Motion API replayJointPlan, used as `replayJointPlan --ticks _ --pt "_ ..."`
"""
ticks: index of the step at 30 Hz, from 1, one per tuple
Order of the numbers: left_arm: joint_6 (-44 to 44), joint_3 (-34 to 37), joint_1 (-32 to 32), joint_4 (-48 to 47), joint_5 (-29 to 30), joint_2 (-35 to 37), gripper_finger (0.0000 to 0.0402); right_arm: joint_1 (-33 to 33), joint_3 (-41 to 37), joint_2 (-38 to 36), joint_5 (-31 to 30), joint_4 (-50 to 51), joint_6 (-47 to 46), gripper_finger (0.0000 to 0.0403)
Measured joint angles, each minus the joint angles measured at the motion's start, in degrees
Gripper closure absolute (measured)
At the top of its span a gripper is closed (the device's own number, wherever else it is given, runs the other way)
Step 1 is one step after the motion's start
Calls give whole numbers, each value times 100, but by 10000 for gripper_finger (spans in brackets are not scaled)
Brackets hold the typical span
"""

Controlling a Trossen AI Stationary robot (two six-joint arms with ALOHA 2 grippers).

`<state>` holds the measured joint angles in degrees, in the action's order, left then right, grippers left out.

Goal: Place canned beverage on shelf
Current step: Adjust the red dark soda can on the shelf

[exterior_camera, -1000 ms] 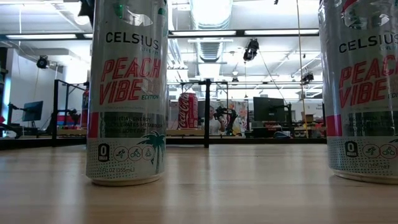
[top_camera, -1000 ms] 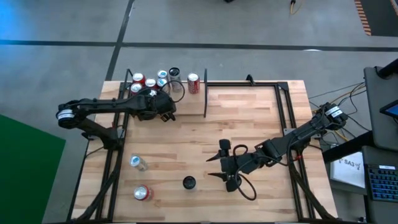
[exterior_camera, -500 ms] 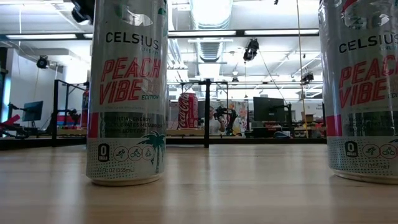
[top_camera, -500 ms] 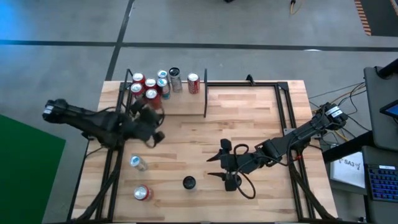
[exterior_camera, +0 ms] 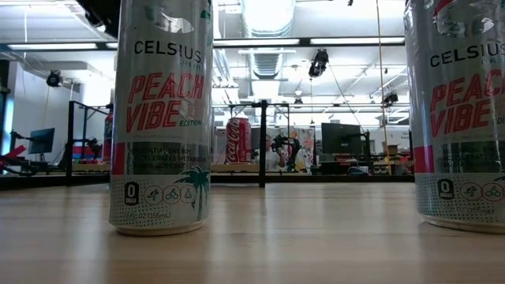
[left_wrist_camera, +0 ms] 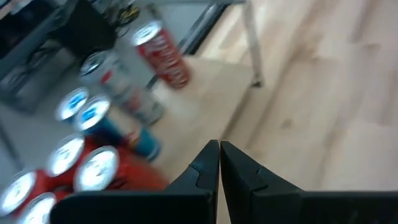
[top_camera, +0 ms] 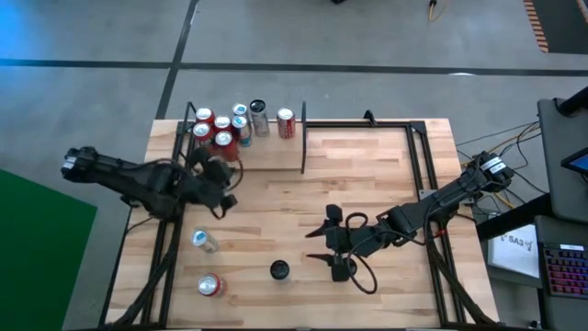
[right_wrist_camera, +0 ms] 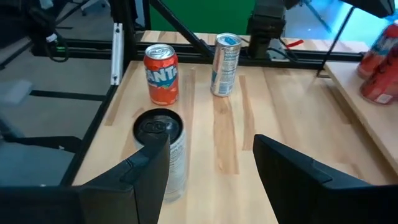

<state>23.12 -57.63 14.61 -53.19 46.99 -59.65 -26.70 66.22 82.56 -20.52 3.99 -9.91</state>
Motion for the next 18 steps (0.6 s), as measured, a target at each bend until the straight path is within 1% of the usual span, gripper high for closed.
replayJointPlan --ticks 3,6,12,14,18 --pt "-25 6 -535 -305 -197 106 402 0 0 0 -56 35 90 184" --pt "-248 79 -1018 -376 -459 209 402 21 0 -9 -113 144 223 184" --pt "-858 111 -1803 -332 -1153 273 402 123 0 -72 -843 533 321 184" --pt "-1000 113 -2081 -234 -1484 246 402 186 0 -72 -857 555 343 184" --pt "-1345 114 -2673 312 -2104 32 402 321 0 -76 -852 557 398 184"
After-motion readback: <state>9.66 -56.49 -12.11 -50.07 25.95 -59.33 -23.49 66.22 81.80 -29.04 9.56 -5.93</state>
